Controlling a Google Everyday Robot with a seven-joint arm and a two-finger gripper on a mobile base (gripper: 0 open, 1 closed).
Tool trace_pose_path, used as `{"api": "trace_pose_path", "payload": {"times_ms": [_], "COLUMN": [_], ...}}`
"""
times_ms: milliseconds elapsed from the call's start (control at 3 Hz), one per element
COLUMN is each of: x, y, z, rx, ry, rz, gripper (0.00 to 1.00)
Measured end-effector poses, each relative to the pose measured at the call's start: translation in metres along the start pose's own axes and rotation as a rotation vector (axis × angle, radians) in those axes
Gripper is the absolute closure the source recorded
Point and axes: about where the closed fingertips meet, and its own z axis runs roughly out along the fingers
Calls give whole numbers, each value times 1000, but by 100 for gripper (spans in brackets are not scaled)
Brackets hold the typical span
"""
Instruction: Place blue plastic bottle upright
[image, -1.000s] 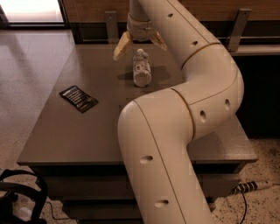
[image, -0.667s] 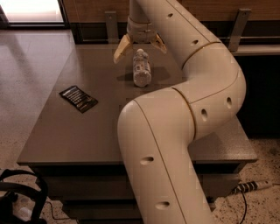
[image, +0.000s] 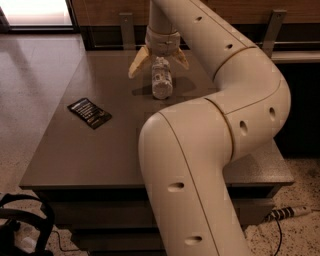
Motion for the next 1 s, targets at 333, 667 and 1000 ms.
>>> {"api": "trace_pose_path", "payload": {"times_ms": [333, 667, 1000], "x": [2, 2, 0], "y": [5, 9, 11], "z": [10, 18, 22], "rx": [-30, -47, -56], "ry": [4, 10, 3], "rz": [12, 22, 35], "gripper": [0, 0, 15]}}
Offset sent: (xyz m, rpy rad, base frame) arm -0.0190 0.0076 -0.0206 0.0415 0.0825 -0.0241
